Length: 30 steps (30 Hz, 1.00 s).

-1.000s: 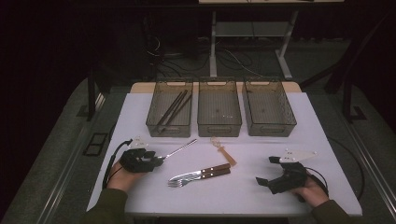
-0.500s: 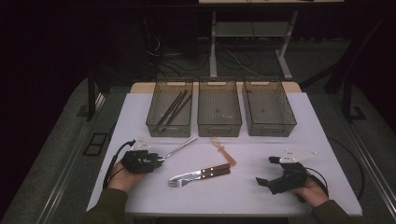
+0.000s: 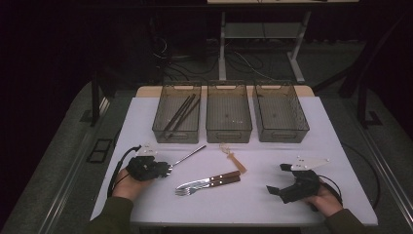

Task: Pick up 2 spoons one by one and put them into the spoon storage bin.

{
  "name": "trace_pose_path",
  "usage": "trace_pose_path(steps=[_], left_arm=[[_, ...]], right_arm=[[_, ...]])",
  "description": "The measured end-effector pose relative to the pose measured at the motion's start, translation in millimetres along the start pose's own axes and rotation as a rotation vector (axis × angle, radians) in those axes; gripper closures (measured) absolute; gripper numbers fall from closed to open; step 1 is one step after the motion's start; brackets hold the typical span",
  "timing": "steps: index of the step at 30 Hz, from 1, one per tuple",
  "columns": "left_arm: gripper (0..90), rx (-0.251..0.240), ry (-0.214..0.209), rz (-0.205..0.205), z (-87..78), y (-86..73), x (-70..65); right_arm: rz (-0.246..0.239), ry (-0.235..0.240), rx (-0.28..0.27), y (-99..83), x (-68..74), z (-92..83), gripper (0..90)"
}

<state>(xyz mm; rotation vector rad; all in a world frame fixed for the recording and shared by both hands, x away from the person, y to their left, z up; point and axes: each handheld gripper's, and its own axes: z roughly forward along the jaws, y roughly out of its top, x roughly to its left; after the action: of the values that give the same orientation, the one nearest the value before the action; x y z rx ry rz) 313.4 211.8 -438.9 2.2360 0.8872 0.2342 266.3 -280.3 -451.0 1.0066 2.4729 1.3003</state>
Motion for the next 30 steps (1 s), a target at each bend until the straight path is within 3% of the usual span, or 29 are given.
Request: trace_pose_path(steps=[3, 5, 11, 22, 30], left_arm=[[83.4, -0.01, -0.014, -0.012, -0.4, 1.1, -1.7], [85.4, -0.008, -0.032, 0.001, -0.1, 2.1, -2.1], [85.9, 0.006, -0.04, -0.009, 0.4, 2.7, -2.4], [86.2, 0.005, -0.025, -0.017, -0.5, 3.4, -3.5], [86.2, -0.04, -0.008, -0.033, -4.8, 4.8, -5.5]], right_arm=[[-0.004, -0.001, -0.003, 0.0, -0.3, 0.1, 0.7], [-0.009, -0.001, -0.005, 0.0, -0.5, 0.2, 0.7], [-0.005, -0.001, -0.003, 0.0, -0.2, 0.1, 0.7], [-0.004, 0.0, -0.002, 0.0, 0.0, 0.1, 0.7], [-0.004, -0.001, 0.001, 0.0, 0.1, 0.3, 0.7]])
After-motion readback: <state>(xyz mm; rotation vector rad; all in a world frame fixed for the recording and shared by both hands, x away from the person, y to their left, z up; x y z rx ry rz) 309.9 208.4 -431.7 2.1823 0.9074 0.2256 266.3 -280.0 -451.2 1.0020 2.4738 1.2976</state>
